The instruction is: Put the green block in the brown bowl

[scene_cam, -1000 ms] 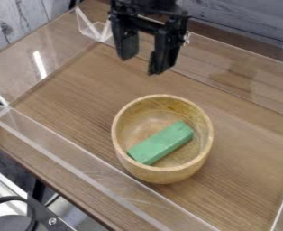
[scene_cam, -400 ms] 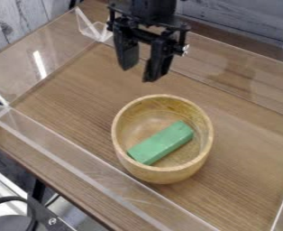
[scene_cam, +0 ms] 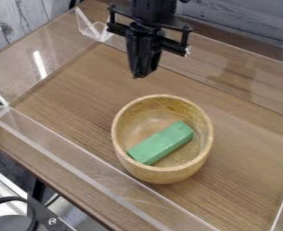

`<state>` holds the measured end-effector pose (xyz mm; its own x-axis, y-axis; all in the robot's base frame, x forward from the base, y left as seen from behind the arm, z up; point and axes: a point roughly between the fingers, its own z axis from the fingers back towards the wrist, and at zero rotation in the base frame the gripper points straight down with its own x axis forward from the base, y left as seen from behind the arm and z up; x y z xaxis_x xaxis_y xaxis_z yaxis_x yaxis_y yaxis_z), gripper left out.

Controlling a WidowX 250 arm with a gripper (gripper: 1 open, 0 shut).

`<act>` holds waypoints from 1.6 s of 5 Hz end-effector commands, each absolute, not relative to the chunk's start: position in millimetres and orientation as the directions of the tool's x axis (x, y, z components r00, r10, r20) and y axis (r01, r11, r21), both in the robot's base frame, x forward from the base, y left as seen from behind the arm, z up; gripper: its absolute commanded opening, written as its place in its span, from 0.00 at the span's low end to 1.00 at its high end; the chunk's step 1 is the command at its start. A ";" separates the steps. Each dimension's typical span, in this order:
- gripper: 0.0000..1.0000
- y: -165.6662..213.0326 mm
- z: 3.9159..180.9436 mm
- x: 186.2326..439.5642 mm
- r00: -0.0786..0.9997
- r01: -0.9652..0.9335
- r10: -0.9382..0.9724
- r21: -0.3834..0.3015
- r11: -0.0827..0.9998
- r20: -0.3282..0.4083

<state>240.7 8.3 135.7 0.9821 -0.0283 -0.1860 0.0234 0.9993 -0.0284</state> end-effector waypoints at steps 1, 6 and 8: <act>0.00 7.6 146.5 243.1 0.991 0.031 -0.034 -0.028 0.999 -0.133; 0.00 6.7 71.2 243.9 0.986 -0.002 -0.014 -0.100 0.995 -0.164; 1.00 3.9 88.7 237.3 0.984 -0.011 0.011 0.003 1.000 -0.179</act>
<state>228.4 3.9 74.4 0.9699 0.0148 -0.2430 -0.0154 0.9999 -0.0004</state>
